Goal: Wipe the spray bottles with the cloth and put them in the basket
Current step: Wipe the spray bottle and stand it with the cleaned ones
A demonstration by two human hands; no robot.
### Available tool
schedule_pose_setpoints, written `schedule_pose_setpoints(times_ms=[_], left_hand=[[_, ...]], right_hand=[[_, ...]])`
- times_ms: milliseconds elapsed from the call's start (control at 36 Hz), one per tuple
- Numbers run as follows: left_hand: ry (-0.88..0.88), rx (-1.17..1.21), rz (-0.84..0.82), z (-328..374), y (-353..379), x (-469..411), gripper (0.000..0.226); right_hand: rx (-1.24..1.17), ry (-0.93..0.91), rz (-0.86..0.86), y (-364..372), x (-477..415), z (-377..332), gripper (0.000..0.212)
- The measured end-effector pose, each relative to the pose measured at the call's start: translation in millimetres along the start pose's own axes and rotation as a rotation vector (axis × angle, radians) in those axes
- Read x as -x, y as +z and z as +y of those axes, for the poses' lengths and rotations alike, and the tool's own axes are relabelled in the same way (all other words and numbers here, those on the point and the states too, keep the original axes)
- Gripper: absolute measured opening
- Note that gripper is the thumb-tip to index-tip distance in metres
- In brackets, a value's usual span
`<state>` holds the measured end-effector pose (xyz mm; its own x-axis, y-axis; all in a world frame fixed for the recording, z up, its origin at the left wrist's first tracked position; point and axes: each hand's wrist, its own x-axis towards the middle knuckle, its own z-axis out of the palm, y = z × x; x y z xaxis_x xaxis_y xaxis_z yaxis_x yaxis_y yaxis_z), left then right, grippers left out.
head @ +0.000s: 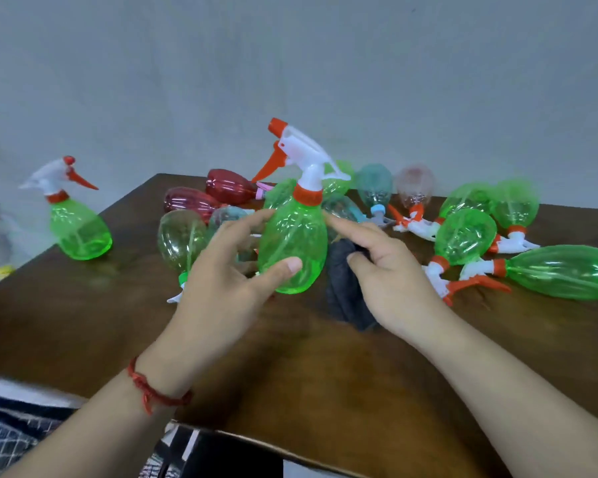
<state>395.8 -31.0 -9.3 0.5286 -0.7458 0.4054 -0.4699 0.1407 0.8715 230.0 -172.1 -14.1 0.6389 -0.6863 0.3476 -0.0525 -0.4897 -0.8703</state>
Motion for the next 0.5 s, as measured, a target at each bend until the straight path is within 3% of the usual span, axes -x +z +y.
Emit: schedule_pose_setpoints(times_ms=[306, 417, 500], left_hand=[[-0.032, -0.244, 0.268, -12.3, -143.3, 33.1, 0.06], [-0.091, -0.282, 0.366, -44.5, -194.5, 44.1, 0.067], [-0.123, -0.329, 0.403, -73.0, -228.9, 45.5, 0.068]], right_hand=[[0.021, 0.064, -0.401, 132.0, -46.1, -83.7, 0.076], [0.226, -0.004, -0.495, 194.9, -63.5, -108.5, 0.069], [0.225, 0.046, -0.587, 238.9, -72.3, -121.5, 0.07]])
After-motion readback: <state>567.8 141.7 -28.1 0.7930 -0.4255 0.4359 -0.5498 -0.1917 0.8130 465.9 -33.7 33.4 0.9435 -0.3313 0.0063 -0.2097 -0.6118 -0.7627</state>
